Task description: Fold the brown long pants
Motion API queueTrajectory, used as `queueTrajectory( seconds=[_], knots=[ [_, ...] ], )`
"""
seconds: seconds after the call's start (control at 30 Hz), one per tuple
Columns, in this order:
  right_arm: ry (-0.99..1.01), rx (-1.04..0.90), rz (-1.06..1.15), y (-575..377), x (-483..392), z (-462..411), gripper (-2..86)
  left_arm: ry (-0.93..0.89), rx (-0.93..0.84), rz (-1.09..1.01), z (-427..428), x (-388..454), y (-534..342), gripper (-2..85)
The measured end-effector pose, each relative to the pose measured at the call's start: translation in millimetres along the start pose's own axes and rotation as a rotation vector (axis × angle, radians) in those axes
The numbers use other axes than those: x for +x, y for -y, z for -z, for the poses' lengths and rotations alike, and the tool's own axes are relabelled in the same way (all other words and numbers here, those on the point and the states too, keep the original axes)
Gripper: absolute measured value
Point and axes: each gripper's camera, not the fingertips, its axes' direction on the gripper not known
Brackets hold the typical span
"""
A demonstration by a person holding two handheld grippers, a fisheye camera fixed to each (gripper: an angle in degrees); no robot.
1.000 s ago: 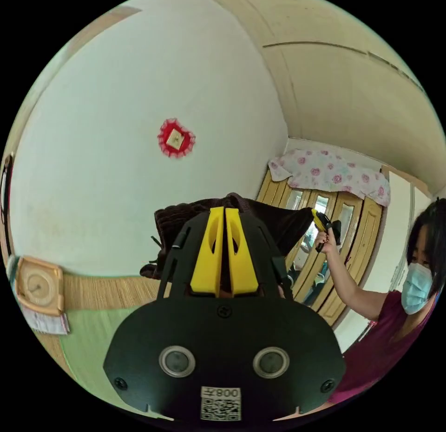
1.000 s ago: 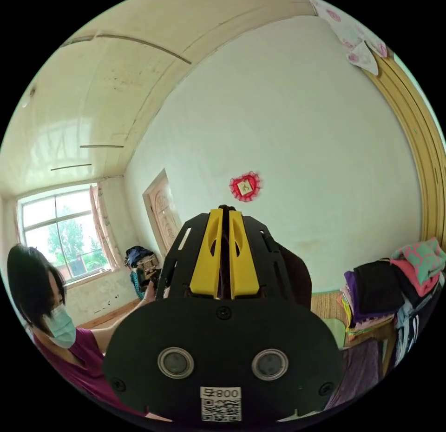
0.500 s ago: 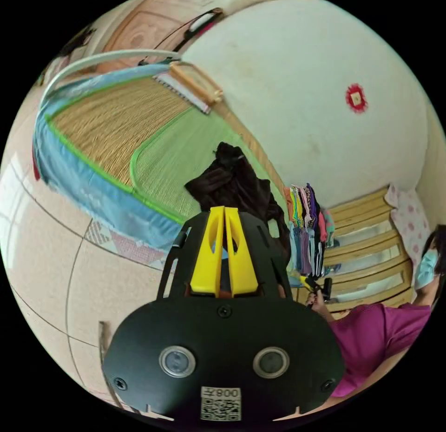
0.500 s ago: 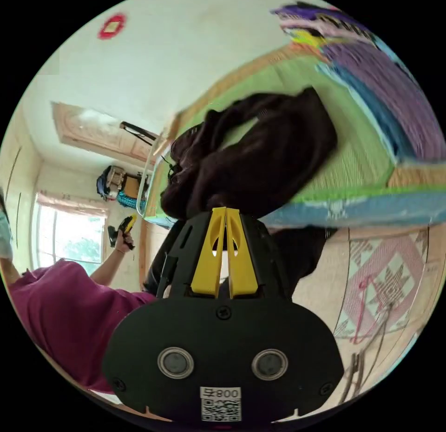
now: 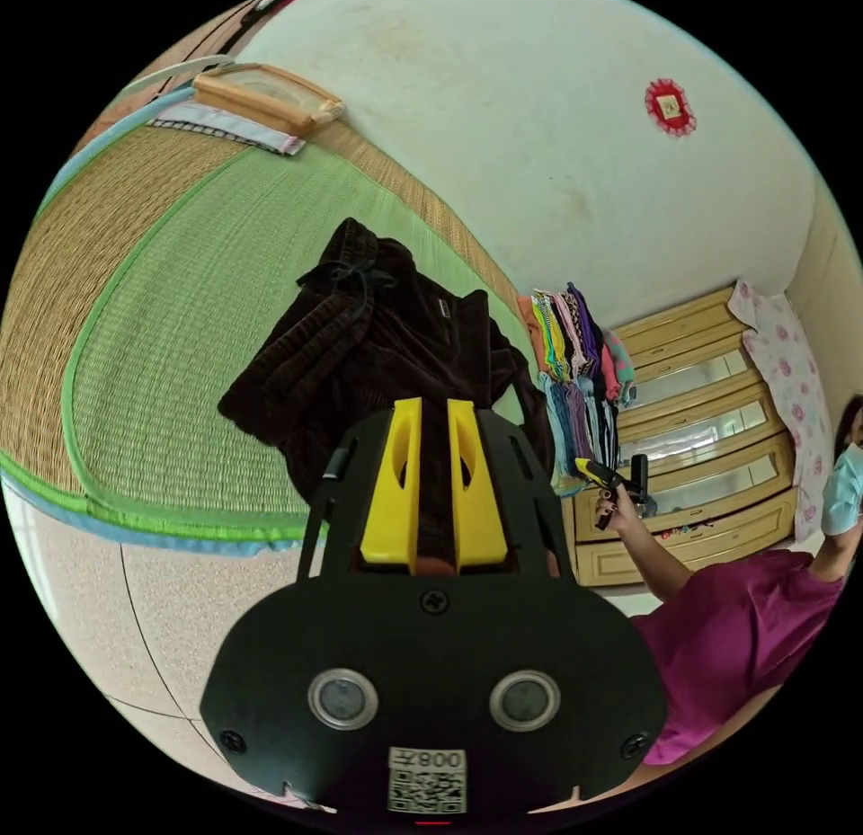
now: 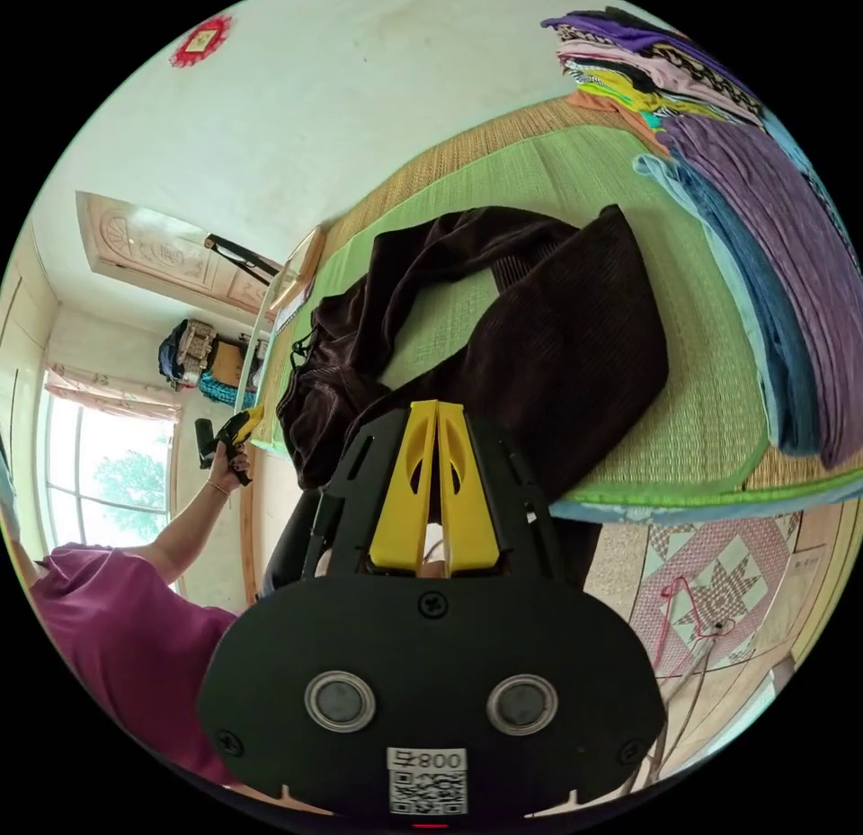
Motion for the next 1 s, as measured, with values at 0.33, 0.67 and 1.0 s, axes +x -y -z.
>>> queueTrajectory(
  seconds=[0.33, 0.67, 1.0],
  knots=[
    [-0.023, -0.022, 0.089, 43, -113, -129, 0.8, 0.217, -0.047, -0.038, -109, 12, 113, 9.5],
    [-0.023, -0.096, 0.208, 85, -243, -294, 7.5, 0.357, -0.107, -0.048, -186, 7, 201, 10.9],
    [0.025, -0.179, 0.144, 61, -300, -387, 6.5, 0.316, -0.066, -0.098, -177, 33, 233, 1.9]
  ],
)
